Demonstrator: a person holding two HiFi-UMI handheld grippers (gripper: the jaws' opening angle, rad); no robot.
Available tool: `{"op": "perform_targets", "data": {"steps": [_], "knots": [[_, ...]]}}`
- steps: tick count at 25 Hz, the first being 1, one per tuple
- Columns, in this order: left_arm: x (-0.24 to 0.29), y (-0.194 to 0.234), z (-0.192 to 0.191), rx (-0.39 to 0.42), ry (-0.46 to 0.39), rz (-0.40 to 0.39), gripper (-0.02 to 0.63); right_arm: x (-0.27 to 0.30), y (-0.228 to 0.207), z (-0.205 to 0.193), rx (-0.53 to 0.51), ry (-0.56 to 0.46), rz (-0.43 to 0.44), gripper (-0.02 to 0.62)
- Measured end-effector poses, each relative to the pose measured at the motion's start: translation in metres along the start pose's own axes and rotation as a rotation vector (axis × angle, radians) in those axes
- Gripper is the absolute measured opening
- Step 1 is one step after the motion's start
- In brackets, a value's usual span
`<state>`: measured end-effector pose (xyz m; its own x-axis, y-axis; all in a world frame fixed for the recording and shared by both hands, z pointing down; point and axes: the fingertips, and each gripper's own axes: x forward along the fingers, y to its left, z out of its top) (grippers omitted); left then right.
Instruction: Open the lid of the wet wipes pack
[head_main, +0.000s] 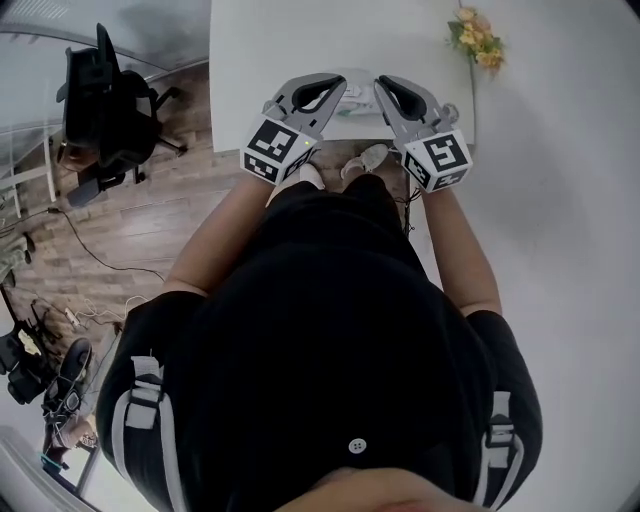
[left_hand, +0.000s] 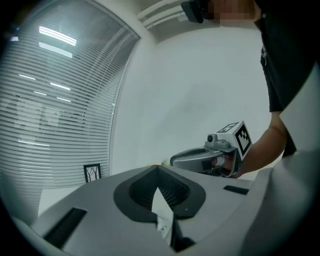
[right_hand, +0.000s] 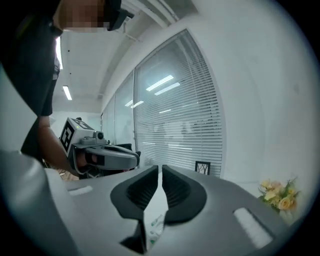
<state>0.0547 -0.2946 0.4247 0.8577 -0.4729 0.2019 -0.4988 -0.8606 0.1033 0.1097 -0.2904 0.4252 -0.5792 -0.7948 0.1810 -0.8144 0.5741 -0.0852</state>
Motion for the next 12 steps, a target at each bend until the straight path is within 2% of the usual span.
{"op": "perform_targets", "data": {"steps": [3,12], "knots": [[-0.007,-0.006,0.024,0.008,-0.053,-0.012,0.008,-0.011,0.009,0.024,-0.018,-0.059,-0.007,0.011],[-0.016,-0.014,0.058,0.049,-0.115,-0.024,0.008,-0.030,0.021,0.068,-0.046,-0.131,-0.016,0.011]]}}
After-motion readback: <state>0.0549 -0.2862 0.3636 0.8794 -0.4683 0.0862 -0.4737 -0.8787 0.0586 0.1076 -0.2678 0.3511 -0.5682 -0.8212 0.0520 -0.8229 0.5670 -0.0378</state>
